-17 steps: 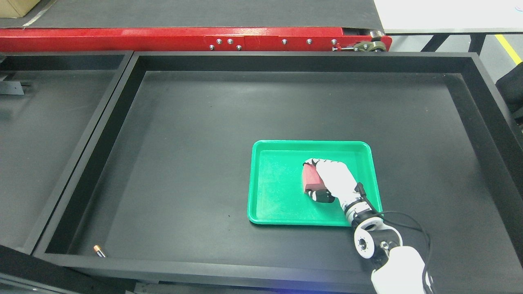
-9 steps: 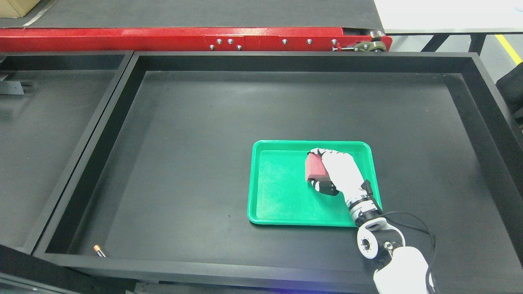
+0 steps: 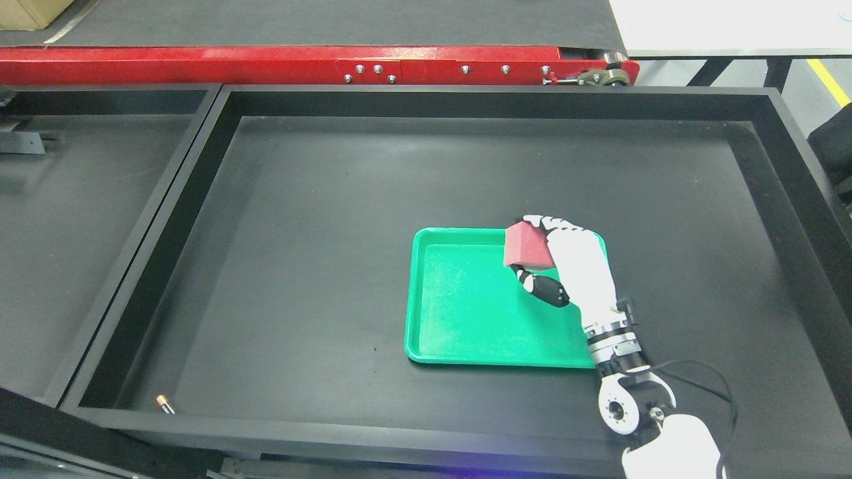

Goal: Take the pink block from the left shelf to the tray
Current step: 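Lift the pink cube off the green tray with the right hand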

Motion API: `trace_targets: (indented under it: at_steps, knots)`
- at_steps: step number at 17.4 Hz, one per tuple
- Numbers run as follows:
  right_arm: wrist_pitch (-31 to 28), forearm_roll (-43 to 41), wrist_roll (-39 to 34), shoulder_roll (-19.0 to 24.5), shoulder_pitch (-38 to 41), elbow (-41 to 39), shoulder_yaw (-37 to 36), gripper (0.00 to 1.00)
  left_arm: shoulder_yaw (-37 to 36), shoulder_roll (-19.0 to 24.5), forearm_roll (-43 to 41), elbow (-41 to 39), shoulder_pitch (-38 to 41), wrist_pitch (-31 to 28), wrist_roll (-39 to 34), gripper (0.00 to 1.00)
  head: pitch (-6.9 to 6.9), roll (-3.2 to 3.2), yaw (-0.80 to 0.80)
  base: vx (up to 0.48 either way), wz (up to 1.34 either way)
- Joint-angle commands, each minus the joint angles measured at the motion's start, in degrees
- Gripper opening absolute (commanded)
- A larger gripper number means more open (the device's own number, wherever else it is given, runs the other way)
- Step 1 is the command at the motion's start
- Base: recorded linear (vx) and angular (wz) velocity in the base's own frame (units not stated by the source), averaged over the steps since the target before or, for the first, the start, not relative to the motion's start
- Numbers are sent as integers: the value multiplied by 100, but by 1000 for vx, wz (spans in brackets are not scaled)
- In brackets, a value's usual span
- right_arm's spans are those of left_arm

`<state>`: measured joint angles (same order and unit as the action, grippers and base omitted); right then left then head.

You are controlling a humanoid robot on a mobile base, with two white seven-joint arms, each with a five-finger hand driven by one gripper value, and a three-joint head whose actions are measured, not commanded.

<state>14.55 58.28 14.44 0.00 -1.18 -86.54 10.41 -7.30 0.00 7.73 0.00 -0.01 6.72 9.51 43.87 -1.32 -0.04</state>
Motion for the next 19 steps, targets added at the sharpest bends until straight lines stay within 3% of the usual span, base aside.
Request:
trace_targets:
  at_steps: [1,4,19]
  knots:
    - [136,-177,1112,-100,311,-653,-426,4,0,100,0,-100,115,5,-1,100,0,0,0,-12,21]
    - [162,-212,1403,-100,416,-706,-426,4,0,100,0,-100,115,5,-1,100,0,0,0,-63,92]
    - [294,-546,1324,-100,742,-715,-453,5,0,100,0,-100,115,5,-1,100,0,0,0,-148,247]
